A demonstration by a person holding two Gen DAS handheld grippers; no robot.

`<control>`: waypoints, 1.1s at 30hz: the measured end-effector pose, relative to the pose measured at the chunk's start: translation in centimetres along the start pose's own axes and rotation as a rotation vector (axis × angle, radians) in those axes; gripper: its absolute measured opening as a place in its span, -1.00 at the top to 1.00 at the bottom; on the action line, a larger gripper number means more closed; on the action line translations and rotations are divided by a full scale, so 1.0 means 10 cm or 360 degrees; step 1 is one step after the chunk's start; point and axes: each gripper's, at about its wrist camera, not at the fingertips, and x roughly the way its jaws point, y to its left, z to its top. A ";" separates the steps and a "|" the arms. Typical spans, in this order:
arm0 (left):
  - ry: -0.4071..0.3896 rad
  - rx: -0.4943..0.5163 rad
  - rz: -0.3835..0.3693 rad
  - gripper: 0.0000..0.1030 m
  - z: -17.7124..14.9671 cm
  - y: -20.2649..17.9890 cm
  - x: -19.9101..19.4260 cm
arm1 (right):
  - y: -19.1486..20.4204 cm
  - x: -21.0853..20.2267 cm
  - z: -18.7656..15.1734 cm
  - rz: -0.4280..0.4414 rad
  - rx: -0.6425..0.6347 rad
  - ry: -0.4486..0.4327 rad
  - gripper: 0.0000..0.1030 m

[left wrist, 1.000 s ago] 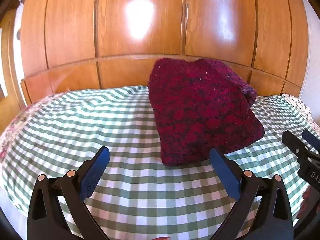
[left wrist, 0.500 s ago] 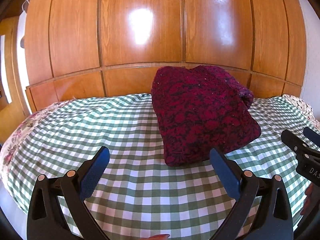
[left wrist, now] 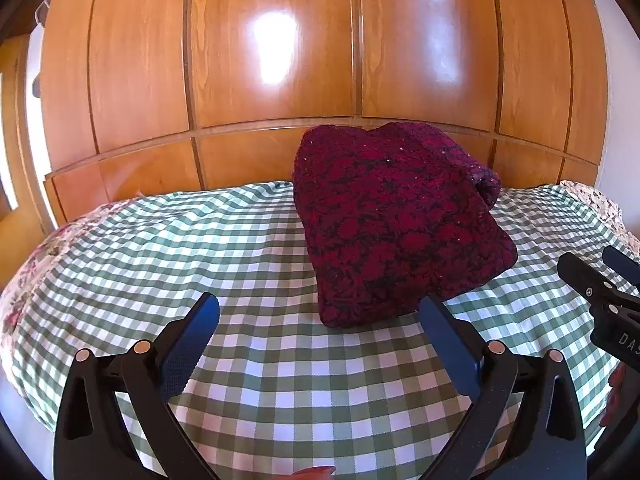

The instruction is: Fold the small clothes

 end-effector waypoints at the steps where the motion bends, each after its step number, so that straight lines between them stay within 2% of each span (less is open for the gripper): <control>1: -0.0001 0.0002 0.0001 -0.93 0.00 0.00 0.00 | 0.00 0.00 0.00 0.0001 0.0001 0.0000 -0.96; 33: 0.0068 -0.0040 -0.0048 -0.93 -0.06 -0.04 0.07 | 0.02 0.05 -0.03 0.0025 -0.0006 0.0039 -0.96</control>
